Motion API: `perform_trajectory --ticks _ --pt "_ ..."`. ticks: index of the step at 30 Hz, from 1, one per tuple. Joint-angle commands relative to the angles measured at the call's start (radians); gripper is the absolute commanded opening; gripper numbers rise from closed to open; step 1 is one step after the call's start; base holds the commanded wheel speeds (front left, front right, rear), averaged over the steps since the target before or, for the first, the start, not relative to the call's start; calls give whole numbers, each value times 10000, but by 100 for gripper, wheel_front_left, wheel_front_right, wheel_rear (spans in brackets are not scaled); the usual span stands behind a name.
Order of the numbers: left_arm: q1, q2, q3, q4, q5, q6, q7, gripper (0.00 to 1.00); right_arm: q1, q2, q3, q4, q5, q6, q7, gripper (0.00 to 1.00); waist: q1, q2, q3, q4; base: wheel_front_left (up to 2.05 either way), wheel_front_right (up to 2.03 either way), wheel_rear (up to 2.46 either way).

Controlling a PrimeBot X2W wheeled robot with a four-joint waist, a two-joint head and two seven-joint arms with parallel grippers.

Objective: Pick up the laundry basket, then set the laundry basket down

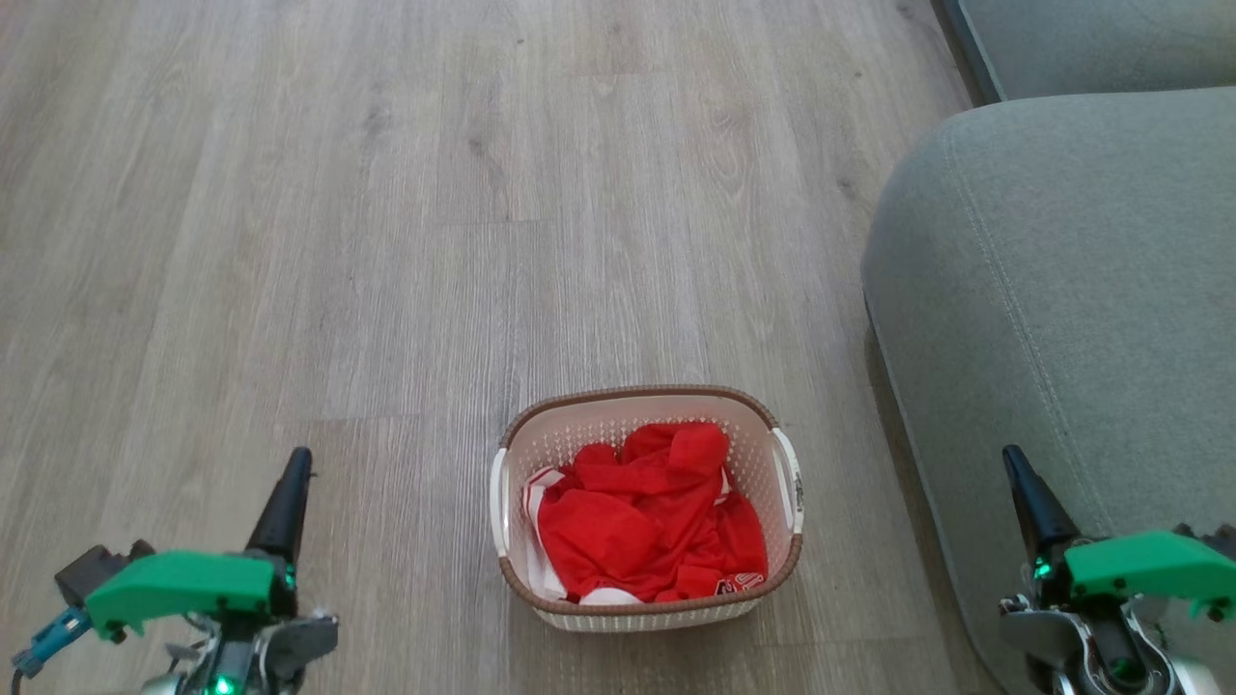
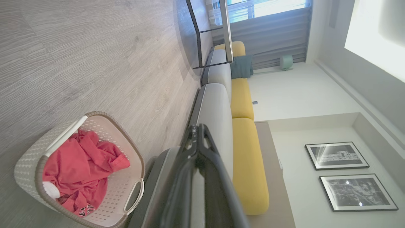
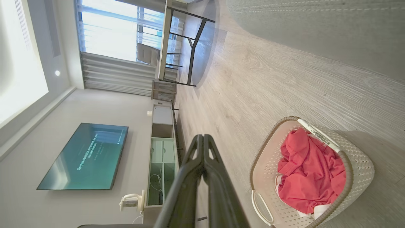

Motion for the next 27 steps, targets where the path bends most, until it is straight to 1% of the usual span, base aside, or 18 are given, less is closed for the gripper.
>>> perform_trajectory --ticks 1,16,27 --pt "-614 23 440 -183 -297 -116 85 0 -567 -178 102 -242 325 -15 110 0 0 0 0 -4 0 0 0" --pt "-936 -114 854 212 -1755 -424 259 0 -829 -173 24 98 1926 -21 312 0 0 0 3 -46 0 0 0" --pt "-939 -143 895 213 -1721 -424 292 0 -832 -141 -22 102 1888 -21 349 0 0 0 3 -46 0 0 0"
